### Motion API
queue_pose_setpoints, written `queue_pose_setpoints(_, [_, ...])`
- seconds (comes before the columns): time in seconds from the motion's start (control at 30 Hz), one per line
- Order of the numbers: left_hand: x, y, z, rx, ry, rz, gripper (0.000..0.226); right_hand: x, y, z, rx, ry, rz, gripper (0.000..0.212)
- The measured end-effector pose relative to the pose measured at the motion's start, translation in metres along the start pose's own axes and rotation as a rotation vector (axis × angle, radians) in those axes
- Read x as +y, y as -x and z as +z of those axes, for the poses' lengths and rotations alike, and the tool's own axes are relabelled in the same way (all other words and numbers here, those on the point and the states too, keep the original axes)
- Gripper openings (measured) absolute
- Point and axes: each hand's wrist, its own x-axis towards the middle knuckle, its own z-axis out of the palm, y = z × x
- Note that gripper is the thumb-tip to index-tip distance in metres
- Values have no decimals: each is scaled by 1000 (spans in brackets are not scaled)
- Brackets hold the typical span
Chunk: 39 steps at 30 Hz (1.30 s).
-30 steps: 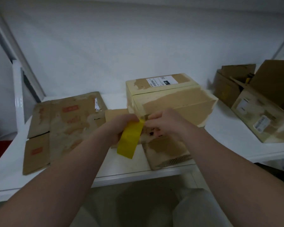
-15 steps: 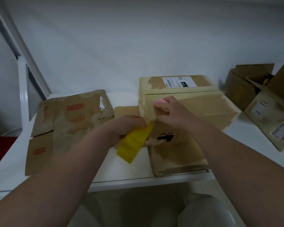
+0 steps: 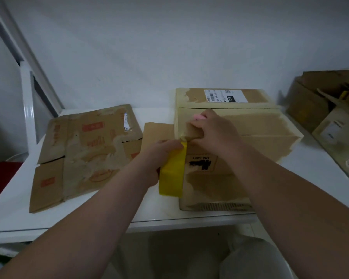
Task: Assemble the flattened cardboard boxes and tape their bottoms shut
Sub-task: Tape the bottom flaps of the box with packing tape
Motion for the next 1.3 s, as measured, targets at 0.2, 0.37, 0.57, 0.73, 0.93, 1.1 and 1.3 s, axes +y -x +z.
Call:
queue_pose_setpoints(0.2, [4, -3, -8, 34, -138, 21, 50, -2, -6, -9, -95, -2, 42, 59])
queue_pose_setpoints(0.37, [-10, -5, 5, 154, -207, 22, 72, -4, -6, -7, -121, 28, 69, 58])
queue_pose_setpoints(0.57, [-32, -9, 12, 160, -38, -69, 35, 0, -11, -17, -258, 22, 81, 54])
queue_pose_setpoints(0.73, [-41, -14, 15, 205, 16, -10, 61, -9, -14, -28, -288, -127, 188, 60])
queue_pose_setpoints(0.93, [-43, -18, 18, 213, 56, 7, 55, -16, -10, -15, -160, 164, 98, 79])
queue_pose_setpoints(1.1, [-48, -27, 19, 192, 147, 17, 71, -18, -10, -6, -95, 199, 92, 80])
queue_pose_setpoints(1.3, [-49, -30, 14, 124, 188, -24, 80, -23, -7, 0, -68, 241, 79, 78])
